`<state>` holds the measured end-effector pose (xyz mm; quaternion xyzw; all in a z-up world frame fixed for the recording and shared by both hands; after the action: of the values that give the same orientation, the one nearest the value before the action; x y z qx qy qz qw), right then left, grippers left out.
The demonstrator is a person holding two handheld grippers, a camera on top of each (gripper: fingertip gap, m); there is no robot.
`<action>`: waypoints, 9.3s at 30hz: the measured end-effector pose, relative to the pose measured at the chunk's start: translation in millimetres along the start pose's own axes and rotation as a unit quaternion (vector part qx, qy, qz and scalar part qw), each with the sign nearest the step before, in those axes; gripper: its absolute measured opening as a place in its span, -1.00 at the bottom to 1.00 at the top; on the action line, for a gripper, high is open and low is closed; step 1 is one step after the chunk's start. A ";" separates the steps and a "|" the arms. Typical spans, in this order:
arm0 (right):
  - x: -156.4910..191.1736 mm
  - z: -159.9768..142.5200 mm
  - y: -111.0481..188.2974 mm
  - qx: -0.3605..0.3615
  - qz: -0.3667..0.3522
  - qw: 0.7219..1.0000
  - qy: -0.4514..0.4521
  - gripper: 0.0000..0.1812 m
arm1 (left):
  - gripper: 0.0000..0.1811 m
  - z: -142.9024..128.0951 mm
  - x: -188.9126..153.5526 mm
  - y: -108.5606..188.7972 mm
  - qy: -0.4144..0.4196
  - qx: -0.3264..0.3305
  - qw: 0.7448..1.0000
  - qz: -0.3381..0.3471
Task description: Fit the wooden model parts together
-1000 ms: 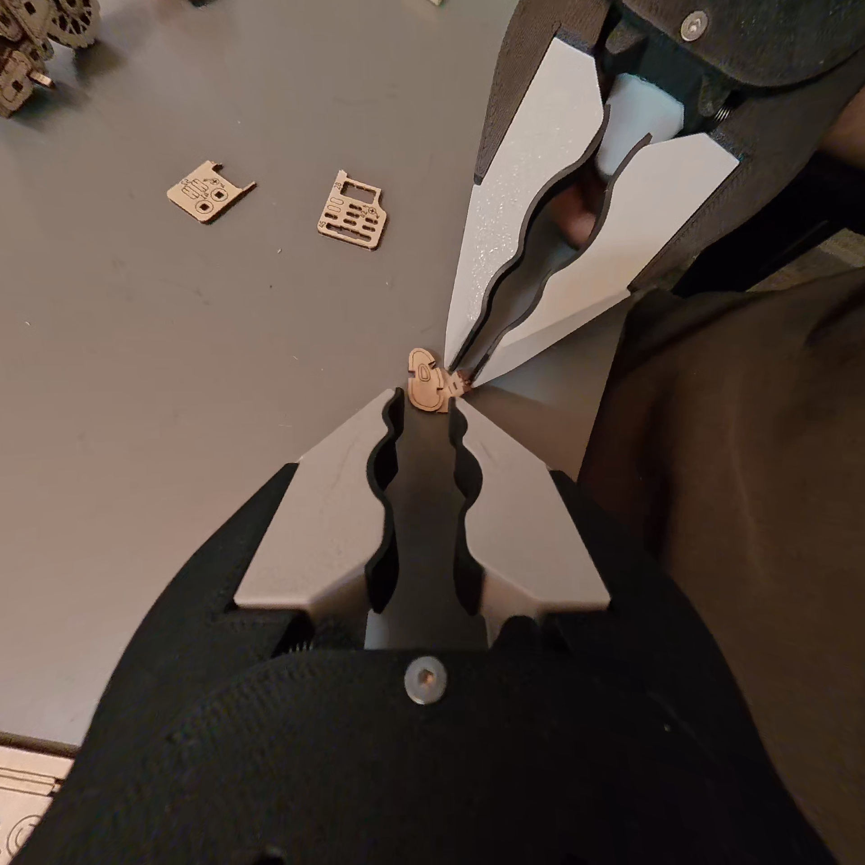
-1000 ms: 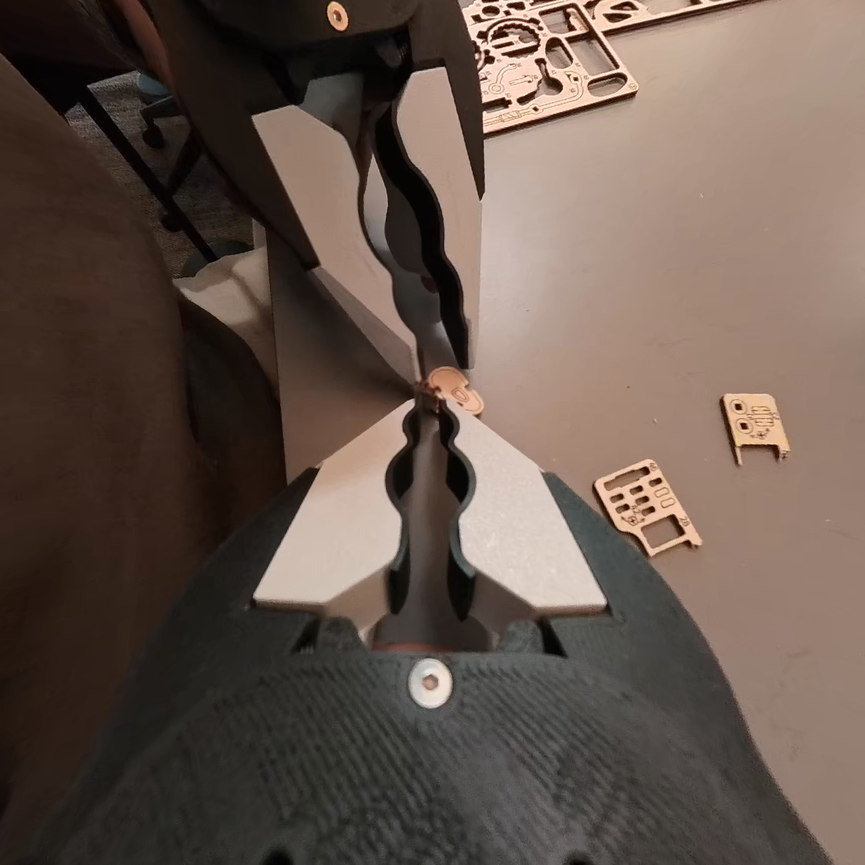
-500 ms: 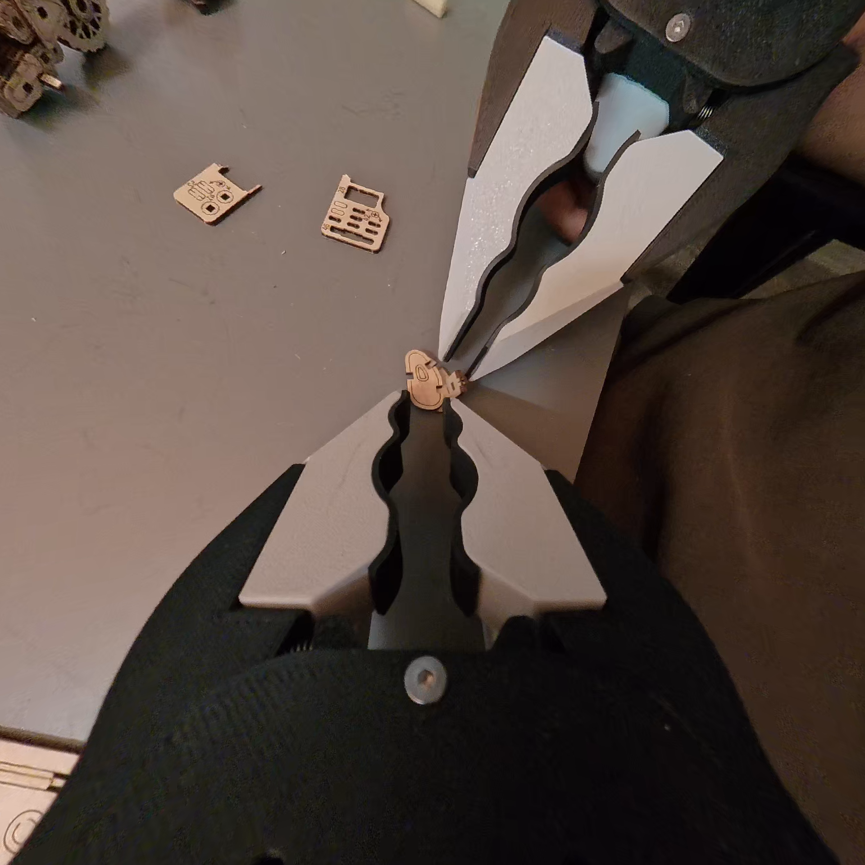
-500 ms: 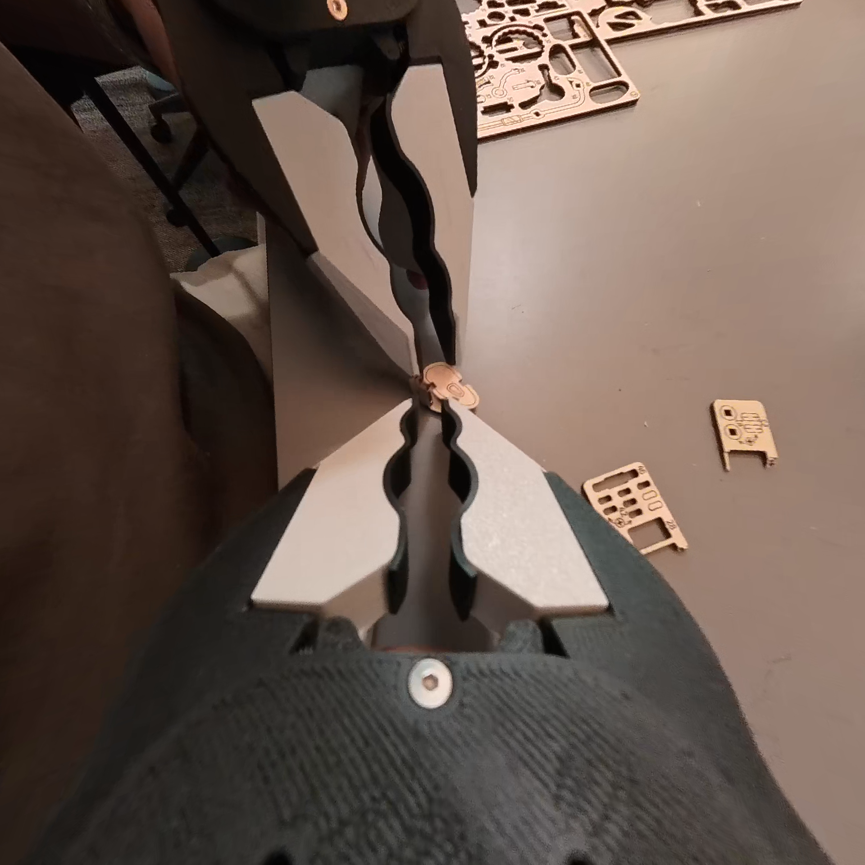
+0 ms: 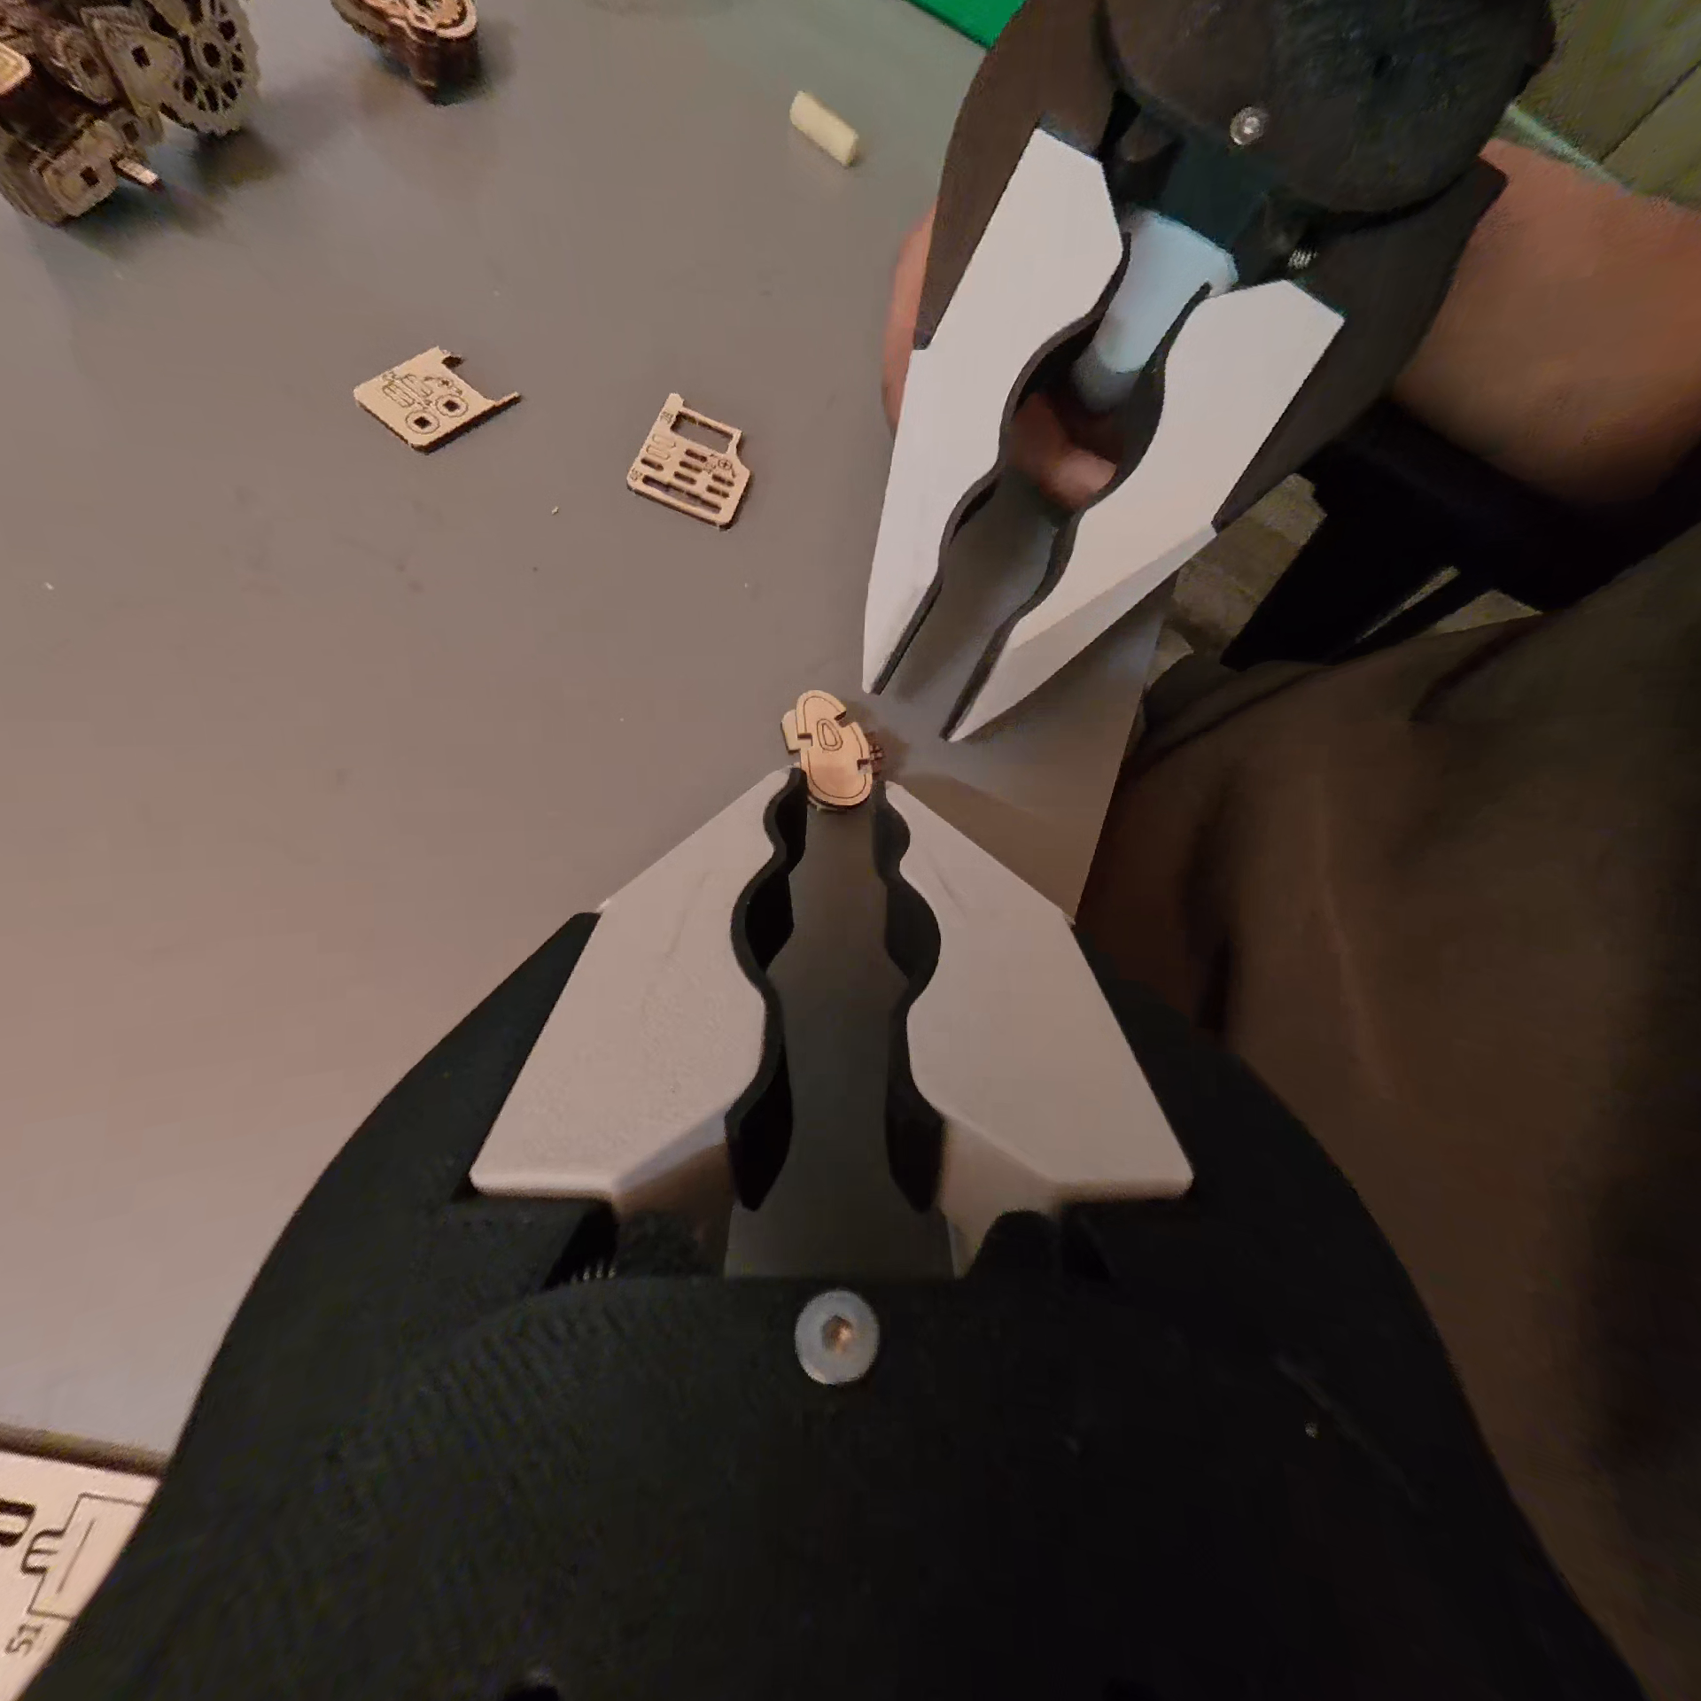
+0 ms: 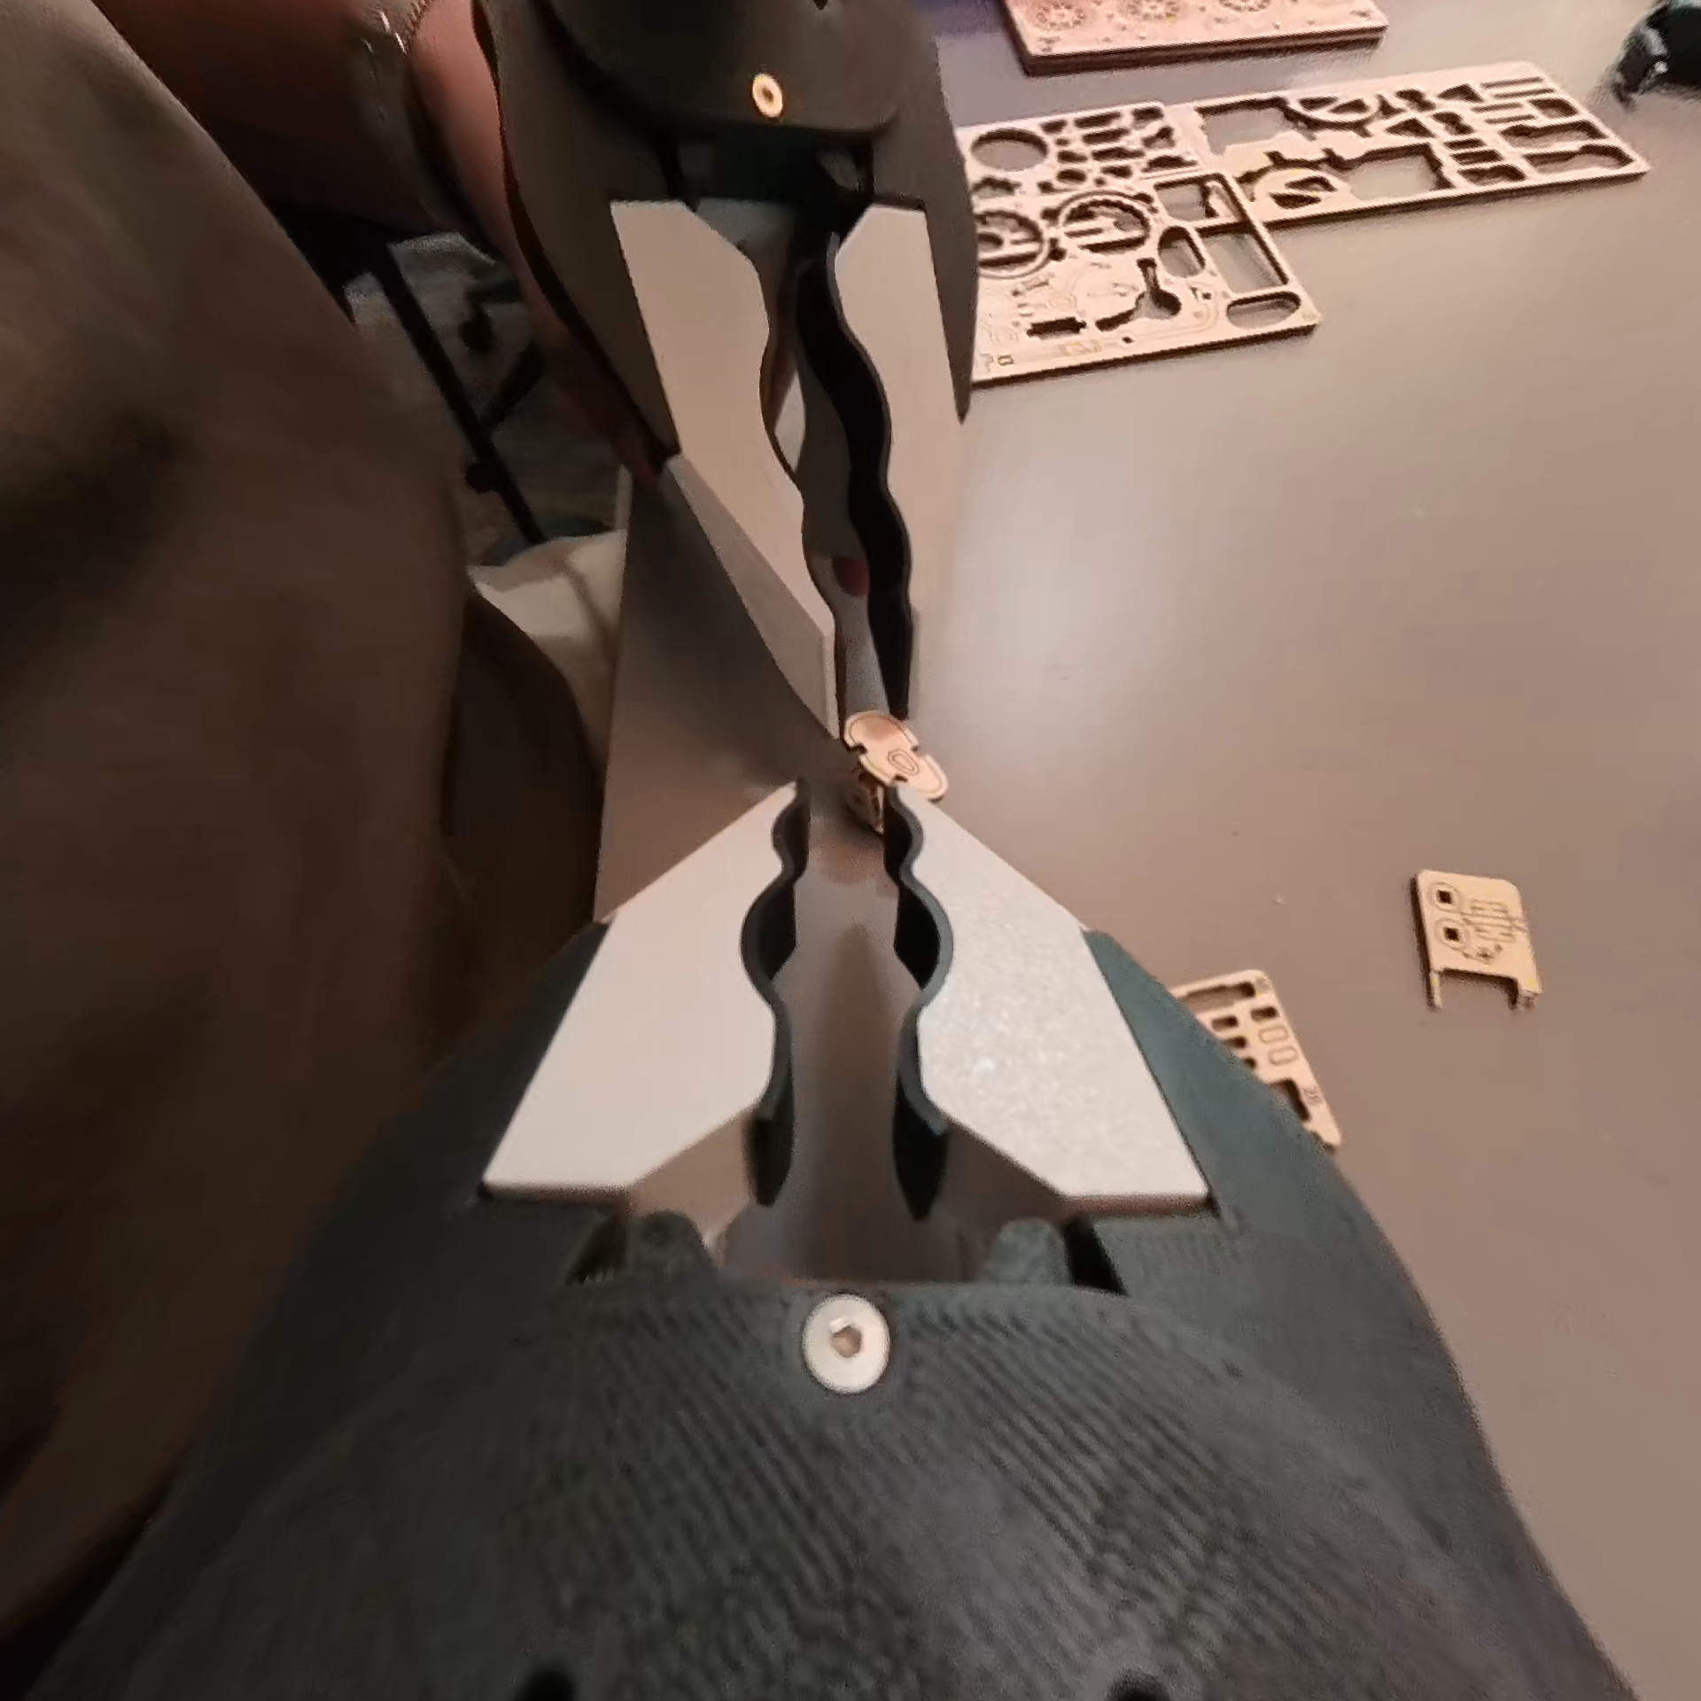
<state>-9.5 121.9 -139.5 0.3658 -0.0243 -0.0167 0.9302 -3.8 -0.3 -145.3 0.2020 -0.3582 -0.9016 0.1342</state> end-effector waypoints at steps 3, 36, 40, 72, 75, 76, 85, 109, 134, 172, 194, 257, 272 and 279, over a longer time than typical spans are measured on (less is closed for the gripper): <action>-6.1 1.2 -0.4 -0.005 0.012 1.000 -0.008 -0.86 | -0.88 0.6 1.0 0.5 0.007 -0.005 1.000 0.008; -8.4 -3.2 -13.4 0.046 0.001 0.999 -0.026 -0.94 | -0.88 -5.5 -7.5 -4.2 0.082 -0.058 0.993 0.063; -9.5 -4.2 -13.5 0.048 0.006 0.998 -0.044 -0.93 | -0.88 -5.9 -7.9 -5.4 0.109 -0.067 0.990 0.056; -10.1 -3.0 -17.4 0.027 0.049 0.979 -0.195 -0.94 | -0.88 -11.1 -14.1 -4.2 0.164 -0.128 0.971 0.114; -10.0 -3.2 -17.9 0.030 0.051 0.979 -0.196 -0.95 | -0.88 -12.1 -14.3 -4.1 0.160 -0.128 0.972 0.112; -9.9 -3.2 -18.1 0.031 0.051 0.979 -0.195 -0.95 | -0.88 -12.3 -14.6 -4.2 0.157 -0.129 0.973 0.112; -10.0 -3.7 -18.6 0.030 0.056 0.976 -0.206 -0.95 | -0.89 -13.2 -16.6 -5.6 0.141 -0.129 0.974 0.119; -10.8 -4.7 -18.5 0.028 0.062 0.972 -0.224 -0.91 | -0.89 -15.7 -17.9 -5.9 0.147 -0.147 0.971 0.114; -19.8 9.4 19.4 -0.020 -0.003 0.992 0.125 -0.66 | -0.89 -14.3 -16.8 -6.9 0.115 -0.149 0.974 0.124; -57.6 14.4 19.0 0.046 0.077 0.982 0.165 -0.67 | -1.00 -15.7 -9.1 -4.2 0.170 -0.141 0.971 0.087; -27.6 -37.8 59.3 0.123 -0.058 0.990 0.028 -0.68 | -0.81 -3.7 -15.9 -18.1 0.128 -0.086 0.979 0.132; 4.4 24.0 8.8 -0.060 -0.132 0.988 0.053 -0.85 | -0.99 -6.7 -5.6 19.8 0.303 -0.252 0.914 -0.097; -4.4 30.8 -3.3 -0.120 0.029 0.956 -0.265 -0.65 | -0.99 3.4 -19.4 31.2 0.142 -0.248 0.950 0.127; -4.1 36.6 4.6 -0.155 0.030 0.950 -0.270 -0.66 | -0.99 3.3 -17.8 35.8 0.118 -0.246 0.947 0.167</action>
<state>-15.6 100.5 -109.8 0.1983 -0.2825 -0.0909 0.9342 13.8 -16.8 -113.2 0.2044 -0.1354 -0.8961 0.3699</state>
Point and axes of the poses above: each gripper's, where its closed fingertips meet, y back along the fingers, z out of its top, x = y × z across the jaws, the point moved 7 cm from there along y, back along the fingers, and after that the axes turned 10 degrees about x, right-handed, at the moved point
